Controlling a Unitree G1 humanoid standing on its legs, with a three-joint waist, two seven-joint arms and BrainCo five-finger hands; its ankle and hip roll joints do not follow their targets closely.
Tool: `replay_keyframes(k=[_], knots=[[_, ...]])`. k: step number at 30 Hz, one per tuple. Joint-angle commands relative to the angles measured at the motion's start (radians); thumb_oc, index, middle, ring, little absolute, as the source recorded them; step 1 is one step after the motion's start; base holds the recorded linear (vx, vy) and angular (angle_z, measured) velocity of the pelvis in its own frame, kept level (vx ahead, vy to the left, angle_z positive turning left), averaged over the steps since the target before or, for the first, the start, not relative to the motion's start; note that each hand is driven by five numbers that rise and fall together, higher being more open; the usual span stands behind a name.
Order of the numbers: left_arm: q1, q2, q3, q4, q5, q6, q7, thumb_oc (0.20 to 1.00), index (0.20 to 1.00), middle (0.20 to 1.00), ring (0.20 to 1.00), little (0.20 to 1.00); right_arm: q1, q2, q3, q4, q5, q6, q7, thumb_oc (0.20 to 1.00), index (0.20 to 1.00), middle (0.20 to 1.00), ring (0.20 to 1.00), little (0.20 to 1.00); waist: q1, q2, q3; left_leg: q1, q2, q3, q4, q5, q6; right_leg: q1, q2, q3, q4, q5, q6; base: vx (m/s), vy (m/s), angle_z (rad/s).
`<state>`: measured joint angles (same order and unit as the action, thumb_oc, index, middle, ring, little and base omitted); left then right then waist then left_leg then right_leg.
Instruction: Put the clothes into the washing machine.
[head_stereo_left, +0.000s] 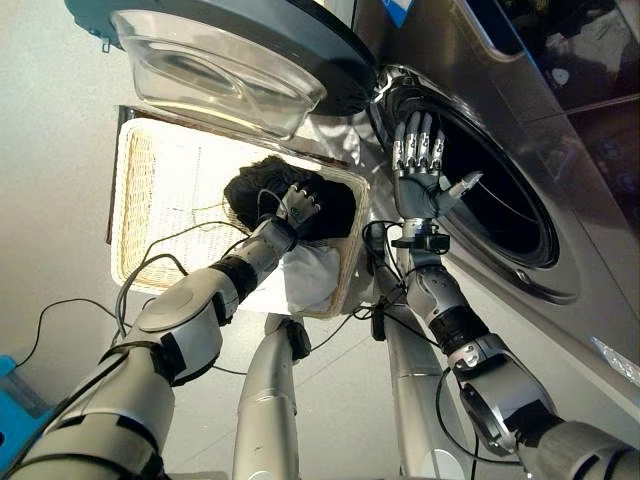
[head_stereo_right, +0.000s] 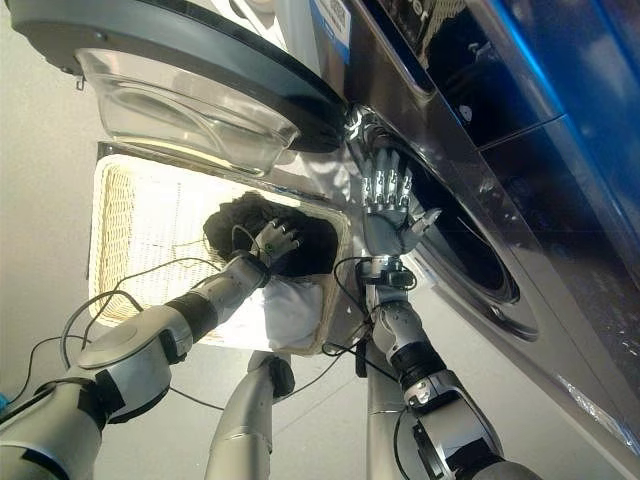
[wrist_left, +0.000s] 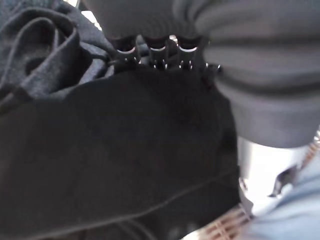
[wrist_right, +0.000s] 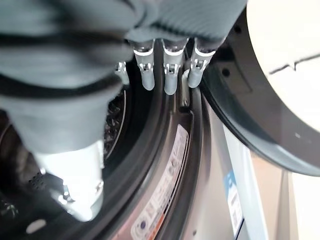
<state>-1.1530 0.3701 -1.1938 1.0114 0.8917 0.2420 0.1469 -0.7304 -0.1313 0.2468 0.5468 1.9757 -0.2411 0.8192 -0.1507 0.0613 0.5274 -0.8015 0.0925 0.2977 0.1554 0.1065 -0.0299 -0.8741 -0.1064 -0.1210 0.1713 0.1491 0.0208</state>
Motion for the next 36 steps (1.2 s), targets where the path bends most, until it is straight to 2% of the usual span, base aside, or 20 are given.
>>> replay_keyframes(k=[1, 2, 5, 8, 11, 12, 13, 14, 15, 27, 28, 29, 31, 34, 35, 36], knots=[[-0.016, 0.044, 0.066, 0.167, 0.046, 0.152, -0.058, 1.0, 1.0, 1.0, 1.0, 1.0, -0.015, 0.069, -0.015, -0.072, -0.003, -0.015, 0.019, 1.0, 1.0, 1.0, 1.0, 1.0, 0.011, -0.024, -0.007, 0.0, -0.054, 0.028, -0.031, 0.006, -0.088, -0.005, 0.016, -0.041, 0.029, 0.017, 0.159, 0.0, 0.0, 0.03], [-0.016, 0.044, 0.066, 0.167, 0.046, 0.152, -0.058, 1.0, 1.0, 1.0, 1.0, 1.0, -0.015, 0.069, -0.015, -0.072, -0.003, -0.015, 0.019, 1.0, 1.0, 1.0, 1.0, 1.0, 0.011, -0.024, -0.007, 0.0, -0.054, 0.028, -0.031, 0.006, -0.088, -0.005, 0.016, -0.041, 0.029, 0.017, 0.159, 0.0, 0.0, 0.0], [-0.034, 0.05, 0.077, 0.193, 0.053, 0.217, -0.107, 1.0, 1.0, 1.0, 1.0, 1.0, -0.027, 0.07, -0.016, -0.068, -0.003, -0.001, 0.042, 1.0, 1.0, 1.0, 1.0, 1.0, 0.011, -0.032, -0.007, -0.028, -0.052, 0.024, -0.035, 0.02, -0.089, -0.03, 0.019, -0.039, 0.026, 0.031, 0.157, 0.0, 0.0, 0.0], [-0.036, 0.048, 0.082, 0.202, 0.063, 0.221, -0.138, 1.0, 1.0, 1.0, 1.0, 1.0, -0.027, 0.077, -0.019, -0.071, -0.003, 0.002, 0.044, 1.0, 1.0, 1.0, 1.0, 1.0, 0.011, -0.035, -0.007, -0.027, -0.051, 0.02, -0.034, 0.014, -0.09, -0.029, 0.019, -0.039, 0.031, 0.024, 0.16, 0.0, 0.0, 0.0], [-0.045, 0.051, 0.089, 0.209, 0.052, 0.19, -0.2, 1.0, 1.0, 1.0, 1.0, 1.0, -0.035, 0.084, -0.023, -0.077, -0.003, 0.008, 0.044, 1.0, 1.0, 1.0, 1.0, 1.0, 0.01, -0.039, -0.007, -0.04, -0.051, 0.018, -0.038, 0.022, -0.088, -0.041, 0.021, -0.039, 0.029, 0.033, 0.158, 0.0, -0.011, 0.03], [-0.038, 0.048, 0.091, 0.209, 0.055, 0.178, -0.222, 0.529, 0.529, 0.529, 0.529, 0.529, -0.03, 0.086, -0.025, -0.079, -0.003, 0.01, 0.041, 1.0, 1.0, 1.0, 1.0, 1.0, 0.011, -0.04, -0.007, -0.031, -0.052, 0.014, -0.038, 0.015, -0.09, -0.031, 0.02, -0.04, 0.029, 0.026, 0.16, 0.0, 0.0, 0.0], [-0.043, 0.049, 0.093, 0.208, 0.055, 0.171, -0.225, 0.25, 0.25, 0.25, 0.25, 0.25, -0.036, 0.086, -0.026, -0.081, -0.003, 0.01, 0.04, 1.0, 1.0, 1.0, 1.0, 1.0, 0.011, -0.04, -0.007, -0.041, -0.052, 0.015, -0.039, 0.022, -0.088, -0.041, 0.02, -0.04, 0.027, 0.034, 0.158, 0.0, 0.0, 0.0], [-0.043, 0.049, 0.093, 0.208, 0.055, 0.171, -0.225, 0.25, 0.25, 0.25, 0.25, 0.25, -0.036, 0.086, -0.026, -0.081, -0.003, 0.01, 0.04, 1.0, 1.0, 1.0, 1.0, 1.0, 0.011, -0.04, -0.007, -0.041, -0.052, 0.015, -0.039, 0.022, -0.088, -0.041, 0.02, -0.04, 0.027, 0.034, 0.158, 0.0, 0.0, 0.0], [-0.034, 0.047, 0.095, 0.211, 0.058, 0.13, -0.249, 0.2, 0.2, 0.2, 0.2, 0.2, -0.028, 0.094, -0.028, -0.083, -0.003, 0.009, 0.033, 1.0, 1.0, 1.0, 1.0, 1.0, 0.012, -0.041, -0.007, -0.033, -0.05, 0.012, -0.035, 0.013, -0.088, -0.033, 0.019, -0.042, 0.034, 0.025, 0.159, 0.0, 0.0, 0.0], [-0.027, 0.052, 0.094, 0.219, 0.031, 0.099, -0.185, 0.2, 0.2, 0.2, 0.2, 0.2, -0.023, 0.087, -0.027, -0.055, -0.003, 0.034, 0.047, 1.0, 1.0, 1.0, 1.0, 1.0, 0.014, -0.047, -0.007, -0.019, -0.044, 0.009, -0.01, 0.0, -0.089, -0.018, 0.01, -0.055, 0.053, 0.013, 0.157, 0.0, -0.005, -0.01], [-0.025, 0.063, 0.099, 0.223, -0.001, 0.075, -0.129, 0.2, 0.2, 0.2, 0.2, 0.2, -0.017, 0.078, -0.021, -0.039, -0.003, 0.055, 0.045, 1.0, 1.0, 1.0, 1.0, 1.0, 0.016, -0.049, -0.007, 0.001, -0.044, 0.011, -0.005, -0.004, -0.089, 0.005, 0.007, -0.064, 0.054, 0.007, 0.157, -0.01, -0.009, 0.05], [-0.025, 0.063, 0.099, 0.223, -0.001, 0.075, -0.129, 0.2, 0.2, 0.2, 0.2, 0.2, -0.017, 0.078, -0.021, -0.039, -0.003, 0.055, 0.045, 1.0, 1.0, 1.0, 1.0, 1.0, 0.016, -0.049, -0.007, 0.001, -0.044, 0.011, -0.005, -0.004, -0.089, 0.005, 0.007, -0.064, 0.054, 0.007, 0.157, -0.02, -0.008, 0.07], [-0.015, 0.077, 0.115, 0.236, -0.107, 0.016, -0.052, 0.2, 0.2, 0.2, 0.2, 0.2, -0.017, 0.036, 0.008, 0.011, -0.003, 0.044, -0.026, 1.0, 1.0, 1.0, 1.0, 1.0, 0.021, -0.049, -0.007, 0.032, -0.042, 0.014, 0.007, -0.008, -0.089, 0.036, 0.0, -0.075, 0.067, -0.006, 0.153, -0.01, 0.014, 0.05], [-0.007, 0.084, 0.135, 0.233, -0.193, 0.002, 0.007, 0.2, 0.2, 0.2, 0.2, 0.2, -0.012, 0.016, 0.019, 0.029, -0.003, 0.036, -0.057, 1.0, 1.0, 1.0, 1.0, 1.0, 0.023, -0.05, -0.007, 0.042, -0.041, 0.016, 0.009, -0.008, -0.089, 0.047, 0.0, -0.078, 0.073, -0.013, 0.151, 0.0, 0.0, 0.0], [0.01, 0.09, 0.175, 0.242, -0.31, -0.03, 0.078, 0.2, 0.2, 0.2, 0.2, 0.2, -0.003, -0.002, 0.026, 0.065, -0.003, 0.052, -0.082, 1.0, 1.0, 1.0, 1.0, 1.0, 0.027, -0.05, -0.007, 0.053, -0.039, 0.016, 0.012, -0.008, -0.089, 0.057, -0.001, -0.081, 0.082, -0.021, 0.147, 0.0, 0.0, 0.0], [0.014, 0.09, 0.184, 0.244, -0.341, -0.039, 0.095, 0.2, 0.2, 0.2, 0.2, 0.2, -0.002, -0.006, 0.027, 0.075, -0.003, 0.058, -0.085, 1.0, 1.0, 1.0, 1.0, 1.0, 0.028, -0.05, -0.007, 0.056, -0.039, 0.015, 0.013, -0.008, -0.089, 0.059, -0.002, -0.082, 0.083, -0.022, 0.147, 0.0, 0.0, 0.0]])
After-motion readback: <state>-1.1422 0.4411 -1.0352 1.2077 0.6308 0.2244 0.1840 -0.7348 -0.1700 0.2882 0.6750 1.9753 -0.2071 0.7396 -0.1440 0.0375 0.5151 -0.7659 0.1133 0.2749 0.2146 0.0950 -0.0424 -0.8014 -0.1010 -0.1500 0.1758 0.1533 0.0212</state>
